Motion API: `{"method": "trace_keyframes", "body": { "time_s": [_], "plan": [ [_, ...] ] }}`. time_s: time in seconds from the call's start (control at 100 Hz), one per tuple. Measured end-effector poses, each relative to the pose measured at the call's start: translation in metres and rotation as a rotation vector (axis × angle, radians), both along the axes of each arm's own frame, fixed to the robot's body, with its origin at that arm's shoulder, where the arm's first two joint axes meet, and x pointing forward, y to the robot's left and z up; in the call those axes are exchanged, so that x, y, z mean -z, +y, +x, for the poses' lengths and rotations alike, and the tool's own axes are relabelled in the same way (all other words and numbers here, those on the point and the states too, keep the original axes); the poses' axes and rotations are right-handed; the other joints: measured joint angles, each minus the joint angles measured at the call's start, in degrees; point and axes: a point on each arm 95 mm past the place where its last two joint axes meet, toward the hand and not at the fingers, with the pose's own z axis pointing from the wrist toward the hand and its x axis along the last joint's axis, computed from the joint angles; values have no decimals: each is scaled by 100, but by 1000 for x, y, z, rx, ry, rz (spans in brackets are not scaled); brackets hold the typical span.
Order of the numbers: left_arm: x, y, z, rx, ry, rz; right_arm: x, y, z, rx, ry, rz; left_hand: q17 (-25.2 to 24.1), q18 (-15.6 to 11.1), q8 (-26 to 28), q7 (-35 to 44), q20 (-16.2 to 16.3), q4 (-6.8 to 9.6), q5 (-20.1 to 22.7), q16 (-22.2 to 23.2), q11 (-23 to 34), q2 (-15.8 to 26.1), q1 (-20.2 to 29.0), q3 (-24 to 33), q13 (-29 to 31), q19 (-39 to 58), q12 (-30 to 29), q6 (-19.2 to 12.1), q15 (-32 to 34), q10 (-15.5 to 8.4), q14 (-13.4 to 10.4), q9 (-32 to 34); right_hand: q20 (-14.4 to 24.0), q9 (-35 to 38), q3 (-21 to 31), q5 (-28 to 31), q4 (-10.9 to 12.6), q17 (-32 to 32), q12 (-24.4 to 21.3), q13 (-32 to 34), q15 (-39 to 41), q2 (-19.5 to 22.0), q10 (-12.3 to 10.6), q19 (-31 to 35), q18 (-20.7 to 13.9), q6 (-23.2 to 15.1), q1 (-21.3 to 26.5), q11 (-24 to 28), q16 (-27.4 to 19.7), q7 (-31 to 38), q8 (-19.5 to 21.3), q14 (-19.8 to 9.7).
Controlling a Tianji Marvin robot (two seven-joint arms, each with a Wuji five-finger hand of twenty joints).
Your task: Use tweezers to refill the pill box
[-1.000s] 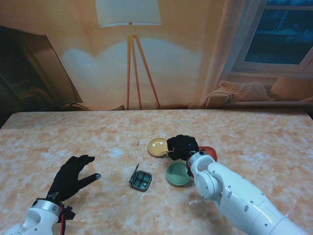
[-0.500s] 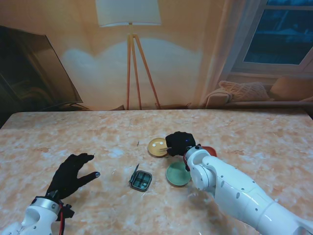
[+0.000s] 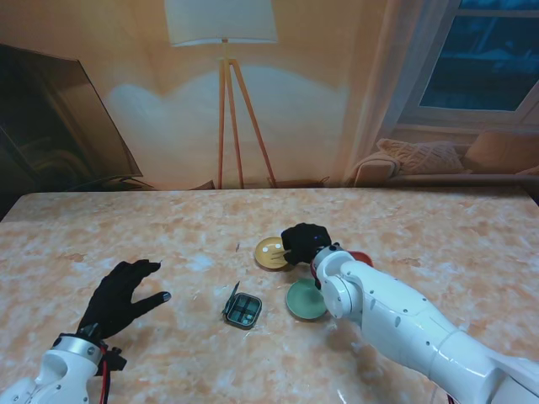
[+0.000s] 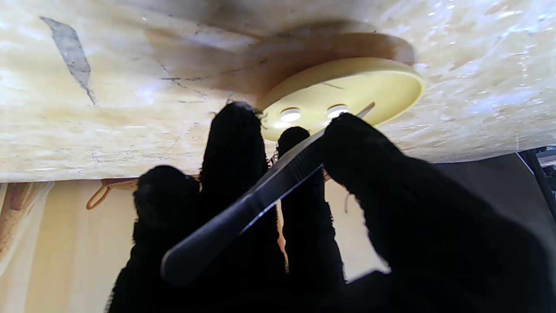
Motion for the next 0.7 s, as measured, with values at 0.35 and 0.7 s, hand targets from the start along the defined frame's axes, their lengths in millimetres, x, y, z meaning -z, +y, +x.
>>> {"method": "trace_keyframes", "body": {
  "time_s": [0.35, 0.7],
  "plan": [
    [-1, 3, 2, -3, -3, 6, 4, 4, 10, 13, 8, -11, 0, 0, 0, 0, 0, 0, 0, 0, 0, 0, 0, 0, 0, 0, 0, 0, 0, 0, 0, 0, 0, -2, 0, -6, 0, -7, 0, -4, -6, 1, 2, -7, 0, 0, 0, -12, 0, -9, 0, 1],
    [-1, 6, 3, -8, 2, 6, 6, 10, 18, 22, 14, -11, 0, 0, 0, 0, 0, 0, 0, 0, 0, 0, 0, 0, 0, 0, 0, 0, 0, 0, 0, 0, 0, -2, 0, -6, 0, -10, 0, -7, -7, 3, 2, -10, 0, 0, 0, -13, 0, -12, -1, 2]
  ]
}}
